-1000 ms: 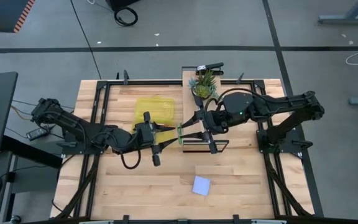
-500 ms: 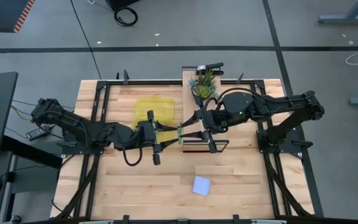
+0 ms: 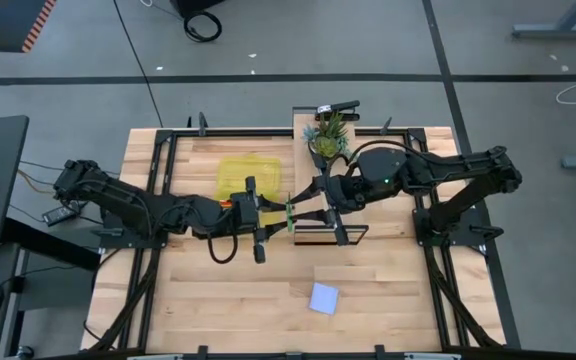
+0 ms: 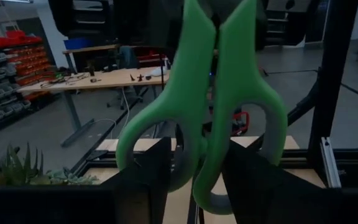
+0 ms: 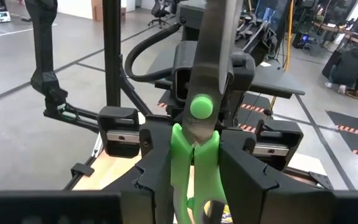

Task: Pack school essentials
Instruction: Put the scissors into the supply box

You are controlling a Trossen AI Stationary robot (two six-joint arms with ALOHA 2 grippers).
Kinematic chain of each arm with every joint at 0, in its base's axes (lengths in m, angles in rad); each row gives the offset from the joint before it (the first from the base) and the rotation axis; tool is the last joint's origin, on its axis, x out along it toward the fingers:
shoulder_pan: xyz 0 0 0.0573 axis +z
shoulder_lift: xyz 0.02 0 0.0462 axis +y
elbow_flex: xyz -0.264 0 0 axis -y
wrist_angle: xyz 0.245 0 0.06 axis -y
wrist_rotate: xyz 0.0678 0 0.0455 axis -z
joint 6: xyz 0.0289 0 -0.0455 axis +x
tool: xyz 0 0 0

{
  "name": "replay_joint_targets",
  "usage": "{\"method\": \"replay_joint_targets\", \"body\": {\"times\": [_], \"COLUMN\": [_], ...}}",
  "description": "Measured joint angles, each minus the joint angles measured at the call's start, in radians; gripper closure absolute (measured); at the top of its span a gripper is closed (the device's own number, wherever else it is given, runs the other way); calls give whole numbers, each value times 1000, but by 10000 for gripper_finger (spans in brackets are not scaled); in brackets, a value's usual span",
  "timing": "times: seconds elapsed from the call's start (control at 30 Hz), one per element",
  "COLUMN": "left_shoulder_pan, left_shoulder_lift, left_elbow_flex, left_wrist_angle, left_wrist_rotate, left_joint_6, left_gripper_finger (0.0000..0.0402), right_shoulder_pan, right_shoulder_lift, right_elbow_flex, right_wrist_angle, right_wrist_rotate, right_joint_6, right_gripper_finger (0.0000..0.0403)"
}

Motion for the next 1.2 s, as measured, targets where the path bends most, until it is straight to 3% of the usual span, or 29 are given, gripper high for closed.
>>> {"method": "replay_joint_targets", "body": {"times": [0.27, 0.57, 0.97, 1.2], "left_shoulder_pan": [-1, -1, 3, 16], "left_shoulder_lift": [2, 2, -2, -65], "left_elbow_flex": [0, 0, -2, -1], "left_wrist_angle": [2, 1, -3, -153], "left_wrist_rotate": [3, 3, -12, -27], "left_joint_6": [5, -5, 13, -2], "left_gripper_finger": [299, 302, 304, 305], "right_shoulder_pan": [0, 0, 1, -4], "right_shoulder_lift": [0, -1, -25, -112], "right_elbow_flex": [0, 0, 1, 1], "right_wrist_angle": [0, -7, -78, -166], "right_wrist_rotate": [3, 3, 10, 51], "right_joint_6": [7, 62, 91, 77], "right_gripper_finger": [271, 267, 181, 166]}}
